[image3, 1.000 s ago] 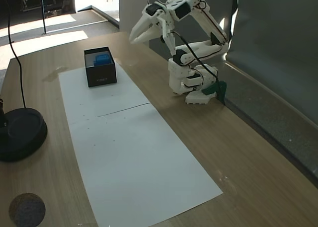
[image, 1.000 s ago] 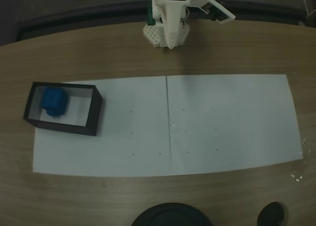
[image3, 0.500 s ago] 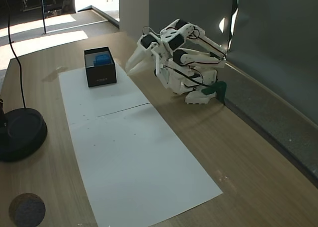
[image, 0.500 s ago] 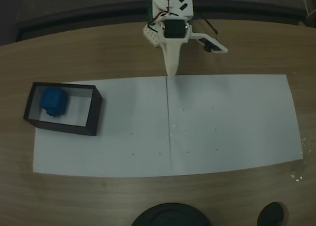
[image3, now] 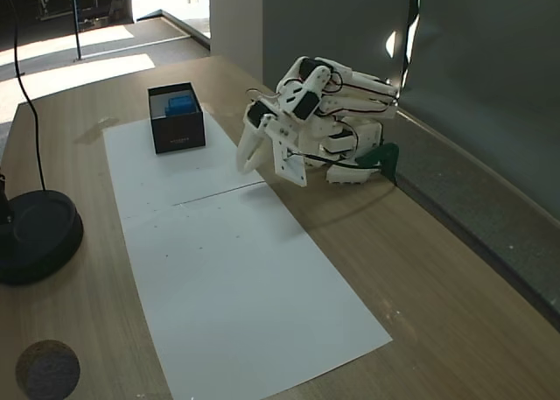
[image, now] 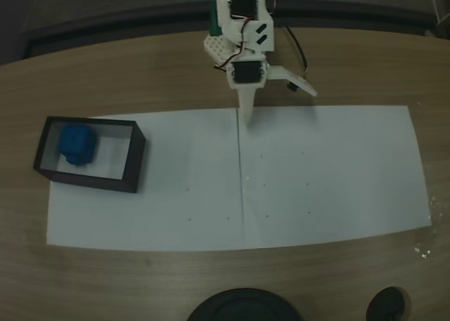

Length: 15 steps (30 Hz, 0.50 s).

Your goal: Grab a blue square and put it in the box.

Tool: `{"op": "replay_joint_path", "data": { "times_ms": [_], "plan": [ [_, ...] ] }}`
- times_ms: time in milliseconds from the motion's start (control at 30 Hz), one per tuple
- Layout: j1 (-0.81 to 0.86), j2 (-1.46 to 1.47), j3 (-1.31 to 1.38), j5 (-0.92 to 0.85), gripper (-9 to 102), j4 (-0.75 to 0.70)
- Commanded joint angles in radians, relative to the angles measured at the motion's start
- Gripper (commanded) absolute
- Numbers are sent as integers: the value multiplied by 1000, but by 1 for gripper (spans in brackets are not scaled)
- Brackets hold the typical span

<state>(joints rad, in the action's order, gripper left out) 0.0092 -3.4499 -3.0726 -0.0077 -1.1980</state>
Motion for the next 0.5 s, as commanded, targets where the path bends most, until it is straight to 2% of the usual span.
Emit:
{"op": "replay_joint_path", "data": {
  "times_ms": [0,467],
  "plan": [
    [-29,-28,69,32,0,-89],
    [-37,-28,72,52,0,-95]
  ]
}}
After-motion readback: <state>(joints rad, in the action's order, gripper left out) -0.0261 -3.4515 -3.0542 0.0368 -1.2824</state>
